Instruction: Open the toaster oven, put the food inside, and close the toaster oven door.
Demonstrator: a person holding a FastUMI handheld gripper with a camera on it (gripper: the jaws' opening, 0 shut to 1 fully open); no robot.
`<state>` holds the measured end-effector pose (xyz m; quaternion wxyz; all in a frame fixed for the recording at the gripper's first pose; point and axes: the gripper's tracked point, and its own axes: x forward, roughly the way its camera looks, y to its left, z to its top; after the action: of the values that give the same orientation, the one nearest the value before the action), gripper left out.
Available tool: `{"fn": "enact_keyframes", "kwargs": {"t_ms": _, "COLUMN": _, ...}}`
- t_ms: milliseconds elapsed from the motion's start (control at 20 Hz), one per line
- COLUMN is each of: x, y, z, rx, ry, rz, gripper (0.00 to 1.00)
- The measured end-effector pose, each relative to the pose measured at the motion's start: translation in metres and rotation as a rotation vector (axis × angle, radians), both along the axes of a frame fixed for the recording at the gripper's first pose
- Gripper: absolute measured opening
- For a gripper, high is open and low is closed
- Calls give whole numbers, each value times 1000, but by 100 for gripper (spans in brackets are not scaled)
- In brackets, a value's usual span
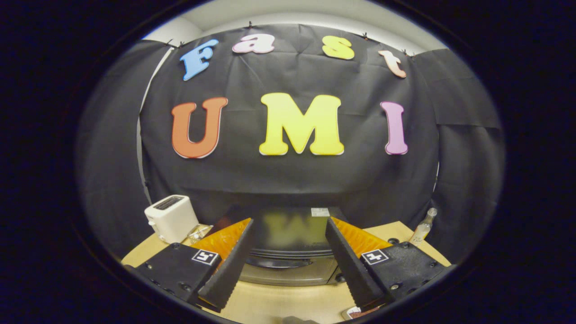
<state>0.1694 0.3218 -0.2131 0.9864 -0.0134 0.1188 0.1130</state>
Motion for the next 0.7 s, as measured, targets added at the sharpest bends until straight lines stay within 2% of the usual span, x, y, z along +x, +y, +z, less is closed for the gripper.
{"fn": "enact_keyframes", "kwargs": {"t_ms": 350, "x": 24, "y": 18, "z": -66, "rx": -59, "ry": 88, "rz": -29, "gripper": 100}}
{"fn": "enact_keyframes", "kwargs": {"t_ms": 700, "x": 11, "y": 17, "z": -72, "rx": -50, "ry": 113, "rz": -19, "gripper": 100}}
